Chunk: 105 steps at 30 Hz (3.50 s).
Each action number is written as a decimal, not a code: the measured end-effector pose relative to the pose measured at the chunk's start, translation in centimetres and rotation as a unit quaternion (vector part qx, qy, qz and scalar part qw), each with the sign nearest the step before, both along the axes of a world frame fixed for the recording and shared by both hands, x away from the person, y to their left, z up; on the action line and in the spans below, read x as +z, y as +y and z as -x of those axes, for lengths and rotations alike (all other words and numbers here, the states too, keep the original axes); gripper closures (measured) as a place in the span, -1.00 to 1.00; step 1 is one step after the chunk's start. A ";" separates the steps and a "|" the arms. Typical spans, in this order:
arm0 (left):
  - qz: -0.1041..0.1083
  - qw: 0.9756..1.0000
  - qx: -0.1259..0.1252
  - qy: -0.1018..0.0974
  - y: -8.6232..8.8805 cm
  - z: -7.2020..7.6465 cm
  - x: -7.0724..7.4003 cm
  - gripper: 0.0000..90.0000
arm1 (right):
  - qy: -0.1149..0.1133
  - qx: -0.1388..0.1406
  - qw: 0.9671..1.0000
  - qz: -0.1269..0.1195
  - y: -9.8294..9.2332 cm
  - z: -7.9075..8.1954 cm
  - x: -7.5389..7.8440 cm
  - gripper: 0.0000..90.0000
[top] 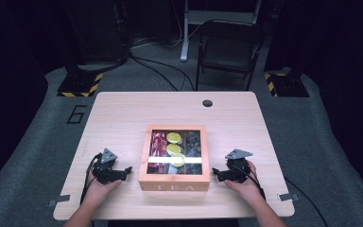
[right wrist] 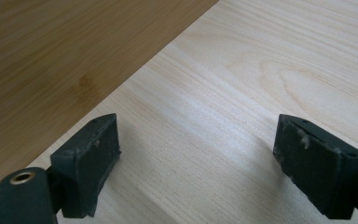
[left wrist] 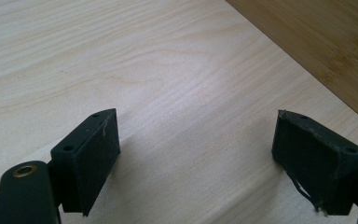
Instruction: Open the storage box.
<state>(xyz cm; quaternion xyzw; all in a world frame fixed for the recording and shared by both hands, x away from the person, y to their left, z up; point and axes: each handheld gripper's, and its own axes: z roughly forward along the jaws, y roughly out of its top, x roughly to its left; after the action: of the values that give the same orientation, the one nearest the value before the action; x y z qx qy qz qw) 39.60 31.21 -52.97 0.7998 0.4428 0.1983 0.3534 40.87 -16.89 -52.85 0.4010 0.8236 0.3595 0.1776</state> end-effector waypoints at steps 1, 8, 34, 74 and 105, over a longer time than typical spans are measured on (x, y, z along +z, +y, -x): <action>0.000 1.000 0.000 0.000 0.0 0.0 0.0 -0.66 | 0.001 0.000 1.000 0.000 0.0 0.0 0.0 -0.69; 0.003 1.000 0.003 -0.005 0.0 0.0 -0.1 -0.65 | 0.002 0.000 1.000 -0.001 0.0 0.0 0.0 -0.69; 0.027 0.999 0.001 0.016 -0.2 0.6 1.7 -0.24 | 0.030 -0.019 0.999 -0.032 -1.1 0.6 2.0 -0.13; 0.097 0.995 -0.024 -0.006 -2.1 3.4 7.4 -0.14 | -0.007 0.015 0.998 -0.068 -0.3 3.0 7.6 0.01; 0.108 0.993 -0.032 -0.018 -2.9 5.6 8.2 -0.07 | -0.022 0.073 0.994 -0.079 0.8 8.4 8.6 0.84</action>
<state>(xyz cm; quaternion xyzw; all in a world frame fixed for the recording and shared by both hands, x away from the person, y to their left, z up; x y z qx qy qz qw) 34.00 28.33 -44.80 0.7674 0.4290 0.1521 0.4516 32.48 -16.06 -44.26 0.3445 0.8158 0.4442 0.1363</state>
